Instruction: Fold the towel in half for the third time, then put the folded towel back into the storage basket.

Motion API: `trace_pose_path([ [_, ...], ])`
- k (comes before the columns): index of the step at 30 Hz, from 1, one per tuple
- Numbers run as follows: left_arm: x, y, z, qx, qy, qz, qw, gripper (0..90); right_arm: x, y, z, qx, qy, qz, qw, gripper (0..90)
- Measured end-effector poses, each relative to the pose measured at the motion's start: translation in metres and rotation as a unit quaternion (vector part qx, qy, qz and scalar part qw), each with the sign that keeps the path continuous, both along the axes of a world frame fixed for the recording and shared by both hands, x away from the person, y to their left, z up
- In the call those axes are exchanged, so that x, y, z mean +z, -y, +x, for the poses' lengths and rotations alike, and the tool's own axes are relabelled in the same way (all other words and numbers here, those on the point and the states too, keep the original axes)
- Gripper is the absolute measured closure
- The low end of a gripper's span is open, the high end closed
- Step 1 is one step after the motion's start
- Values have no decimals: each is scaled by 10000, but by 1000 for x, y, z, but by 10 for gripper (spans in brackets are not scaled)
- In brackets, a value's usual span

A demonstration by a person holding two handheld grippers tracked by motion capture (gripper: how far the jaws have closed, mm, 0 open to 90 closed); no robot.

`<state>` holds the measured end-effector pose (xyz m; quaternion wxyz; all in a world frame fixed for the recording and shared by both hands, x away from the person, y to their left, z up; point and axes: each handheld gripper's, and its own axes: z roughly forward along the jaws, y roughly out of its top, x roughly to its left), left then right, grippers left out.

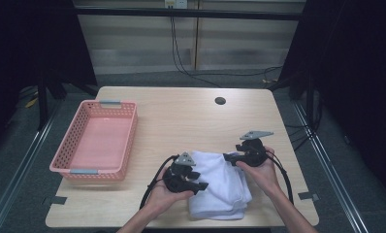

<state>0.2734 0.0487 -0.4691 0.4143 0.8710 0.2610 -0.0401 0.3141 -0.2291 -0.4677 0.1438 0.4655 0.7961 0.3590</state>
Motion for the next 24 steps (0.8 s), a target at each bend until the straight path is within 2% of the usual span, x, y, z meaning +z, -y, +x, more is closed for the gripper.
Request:
trace_pose_path([
  [2, -2, -9, -3, 111, -161, -67, 9998, 465, -8, 7, -4, -42, -110, -87, 9999, 436],
  [4, -1, -13, -5, 108, -154, -28, 9998, 442, -14, 12, -6, -89, -150, -109, 9998, 435],
  [5, -1, -20, -12, 140, -181, -50, 9997, 422, -21, 19, -9, -95, -158, -72, 9998, 434],
  [6, -2, -24, -15, 126, -217, 8, 9997, 399, -22, 22, -10, -103, -184, 20, 9998, 434],
  [10, -11, -35, -30, 90, -321, 92, 9994, 333, -27, 24, -7, -64, -235, 29, 9997, 436],
  [11, -11, -35, -30, 90, -321, 92, 9994, 321, -27, 25, -6, -76, -295, 79, 9995, 435],
  [13, -15, -40, -40, 10, -354, 67, 9993, 300, -28, 26, -7, -58, -285, 121, 9995, 438],
  [15, -16, -39, -44, -60, -337, 38, 9994, 277, -27, 27, -7, -18, -260, 128, 9996, 428],
  [17, -19, -34, -44, -186, -346, 134, 9991, 259, -25, 27, -6, 53, -165, 104, 9998, 347],
  [19, -21, -27, -44, -198, -350, 119, 9991, 250, -23, 29, -5, 122, -114, 264, 9995, 279],
  [20, -21, -25, -44, -216, -344, 189, 9990, 247, -22, 30, -5, 123, -122, 364, 9992, 251],
  [21, -21, -21, -43, -269, -350, 223, 9988, 237, -22, 30, -3, 144, -77, 383, 9991, 233],
  [22, -21, -18, -44, -220, -274, 267, 9990, 237, -21, 30, -3, 169, -63, 415, 9990, 218],
  [24, -22, -13, -43, -327, -247, 286, 9987, 228, -20, 30, -1, 232, -88, 409, 9989, 208],
])
